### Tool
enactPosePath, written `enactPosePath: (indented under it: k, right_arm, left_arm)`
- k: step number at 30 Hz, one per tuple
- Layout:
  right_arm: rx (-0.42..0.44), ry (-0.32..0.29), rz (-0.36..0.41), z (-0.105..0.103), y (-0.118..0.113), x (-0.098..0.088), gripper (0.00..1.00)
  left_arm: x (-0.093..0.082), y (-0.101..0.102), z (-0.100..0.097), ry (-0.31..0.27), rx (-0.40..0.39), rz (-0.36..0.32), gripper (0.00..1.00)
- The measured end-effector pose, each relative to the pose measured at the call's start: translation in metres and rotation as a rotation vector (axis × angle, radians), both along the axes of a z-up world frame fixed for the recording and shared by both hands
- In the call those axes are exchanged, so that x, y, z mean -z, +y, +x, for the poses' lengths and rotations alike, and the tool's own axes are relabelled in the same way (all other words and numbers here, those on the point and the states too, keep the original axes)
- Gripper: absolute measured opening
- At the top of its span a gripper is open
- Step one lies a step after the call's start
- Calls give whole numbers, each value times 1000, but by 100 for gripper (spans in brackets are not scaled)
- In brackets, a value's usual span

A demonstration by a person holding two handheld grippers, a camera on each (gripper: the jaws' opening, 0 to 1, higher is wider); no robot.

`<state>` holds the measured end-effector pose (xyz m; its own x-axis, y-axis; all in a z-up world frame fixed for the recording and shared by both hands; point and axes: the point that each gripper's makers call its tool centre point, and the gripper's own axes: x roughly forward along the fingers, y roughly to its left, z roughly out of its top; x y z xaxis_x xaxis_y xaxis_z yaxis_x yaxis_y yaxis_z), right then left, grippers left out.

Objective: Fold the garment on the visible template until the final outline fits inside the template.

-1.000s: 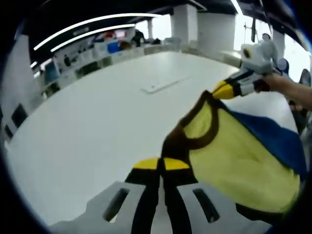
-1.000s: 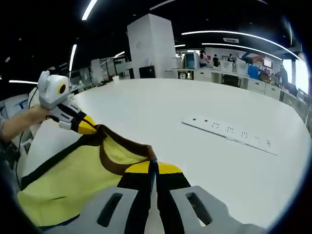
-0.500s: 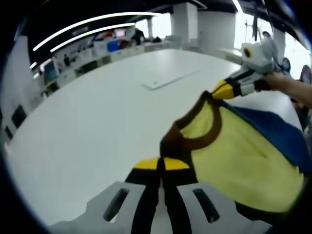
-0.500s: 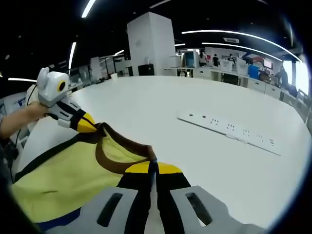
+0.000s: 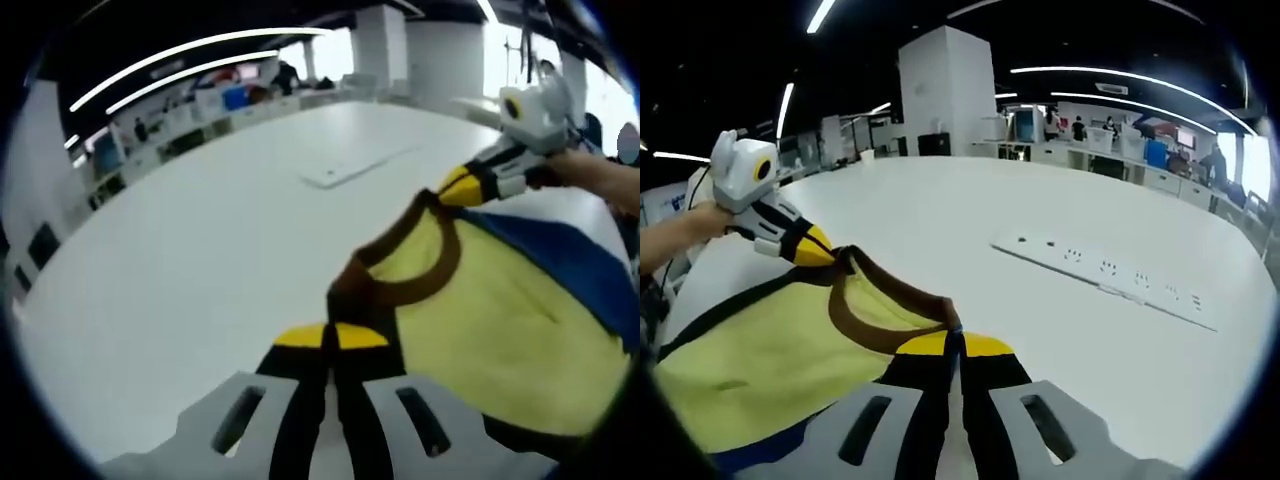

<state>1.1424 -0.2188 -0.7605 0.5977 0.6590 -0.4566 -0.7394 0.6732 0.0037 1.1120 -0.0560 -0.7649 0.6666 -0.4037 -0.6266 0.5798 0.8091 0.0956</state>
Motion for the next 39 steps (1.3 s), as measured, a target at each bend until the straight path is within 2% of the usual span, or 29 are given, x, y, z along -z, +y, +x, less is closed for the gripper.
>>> enactPosePath:
  k: [2, 3, 22, 26, 30, 34, 39]
  right_arm:
    - [-13, -47, -28, 1, 0, -4, 3]
    - [-16, -50, -43, 1, 0, -4, 3]
    - [-10, -39, -49, 8, -3, 0, 3]
    - [-16, -56, -61, 8, -4, -1, 4]
    - [-10, -84, -67, 8, -5, -5, 7]
    - [-1, -78, -63, 10, -8, -4, 10]
    - [12, -83, -64, 9, -14, -8, 19]
  left_arm:
    - [-1, -1, 3, -11, 5, 6, 0]
    - [-1, -1, 3, -19, 5, 5, 0]
    - [-1, -2, 7, -24, -6, 6, 0]
    - [-2, -3, 8, -36, 0, 18, 0]
    - [-4, -4, 9, -49, -11, 26, 5]
    - [-6, -8, 10, -52, -11, 27, 7]
    - [-16, -6, 13, -74, -26, 27, 14]
